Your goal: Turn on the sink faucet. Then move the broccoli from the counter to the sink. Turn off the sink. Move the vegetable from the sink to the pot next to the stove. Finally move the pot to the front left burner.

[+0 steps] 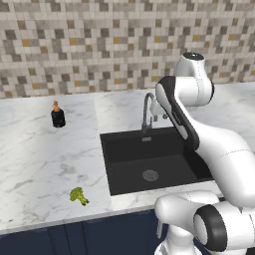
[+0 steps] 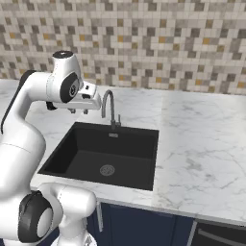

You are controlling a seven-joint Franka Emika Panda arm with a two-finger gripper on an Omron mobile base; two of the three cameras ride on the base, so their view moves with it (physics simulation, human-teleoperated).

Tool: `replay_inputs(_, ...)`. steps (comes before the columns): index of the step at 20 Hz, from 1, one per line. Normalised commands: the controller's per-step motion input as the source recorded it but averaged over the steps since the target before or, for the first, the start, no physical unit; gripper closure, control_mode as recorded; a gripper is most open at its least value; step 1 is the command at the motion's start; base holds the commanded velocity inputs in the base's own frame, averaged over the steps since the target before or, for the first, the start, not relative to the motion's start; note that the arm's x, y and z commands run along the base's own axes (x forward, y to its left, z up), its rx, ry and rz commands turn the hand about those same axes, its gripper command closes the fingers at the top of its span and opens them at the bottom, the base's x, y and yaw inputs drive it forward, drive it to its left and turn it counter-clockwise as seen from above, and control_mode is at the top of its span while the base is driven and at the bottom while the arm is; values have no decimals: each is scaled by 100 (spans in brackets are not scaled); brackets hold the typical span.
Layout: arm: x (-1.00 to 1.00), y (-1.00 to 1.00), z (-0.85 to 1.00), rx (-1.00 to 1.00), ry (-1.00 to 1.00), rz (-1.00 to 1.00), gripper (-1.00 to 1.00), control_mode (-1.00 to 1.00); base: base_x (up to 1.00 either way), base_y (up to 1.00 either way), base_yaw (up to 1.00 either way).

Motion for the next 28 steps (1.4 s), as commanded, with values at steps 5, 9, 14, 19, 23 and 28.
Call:
replay_inputs(5, -1, -2, -1, 0, 0, 0, -100, 100, 0, -14, 0)
replay_inputs(9, 0, 0, 0, 0, 0, 0, -100, 100, 1, -38, 0)
replay_inputs(14, 0, 0, 0, 0, 0, 0, -100, 100, 10, -29, 0)
replay_inputs(19, 0, 0, 0, 0, 0, 0, -100, 100, 36, -7, 0)
replay_inputs(23, 0, 0, 0, 0, 0, 0, -100, 100, 31, -4, 0)
replay_inputs(28, -7, -13, -17, 1, -1, -1, -100, -100, 0, -2, 0)
